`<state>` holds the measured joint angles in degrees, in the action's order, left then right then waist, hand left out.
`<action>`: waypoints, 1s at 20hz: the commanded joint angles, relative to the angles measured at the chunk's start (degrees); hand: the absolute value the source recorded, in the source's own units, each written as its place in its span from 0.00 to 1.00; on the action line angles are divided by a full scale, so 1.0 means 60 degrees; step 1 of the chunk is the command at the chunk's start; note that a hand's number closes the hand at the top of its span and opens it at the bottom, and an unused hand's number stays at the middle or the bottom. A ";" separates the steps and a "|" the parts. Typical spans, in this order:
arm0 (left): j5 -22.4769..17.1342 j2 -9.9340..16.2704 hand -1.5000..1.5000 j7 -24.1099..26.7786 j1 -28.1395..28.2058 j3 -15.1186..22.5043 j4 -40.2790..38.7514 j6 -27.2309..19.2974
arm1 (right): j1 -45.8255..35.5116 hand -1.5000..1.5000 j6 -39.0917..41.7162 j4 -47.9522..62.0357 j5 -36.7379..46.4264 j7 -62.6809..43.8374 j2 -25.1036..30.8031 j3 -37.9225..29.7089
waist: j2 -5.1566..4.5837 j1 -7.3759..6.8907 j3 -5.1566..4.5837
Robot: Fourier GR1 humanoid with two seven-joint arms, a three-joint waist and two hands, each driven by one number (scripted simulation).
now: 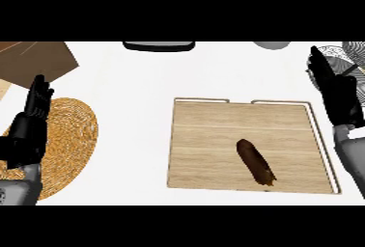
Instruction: Pick the sweet potato from the tray and place it in the tiered basket
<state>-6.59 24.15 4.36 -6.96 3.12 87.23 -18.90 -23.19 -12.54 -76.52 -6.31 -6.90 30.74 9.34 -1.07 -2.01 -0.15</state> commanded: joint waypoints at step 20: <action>0.0504 0.0732 0.50 -0.1123 0.0639 0.0260 -0.0296 0.0776 | 0.4477 0.00 -0.1930 -0.6675 0.8687 -0.4611 0.1539 0.2893 | 0.0360 0.0812 -0.0061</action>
<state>-2.95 27.37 -2.39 -3.74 5.16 84.42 -15.71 0.12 -30.99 -112.00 38.09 -26.13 36.06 23.77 1.26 4.06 -0.38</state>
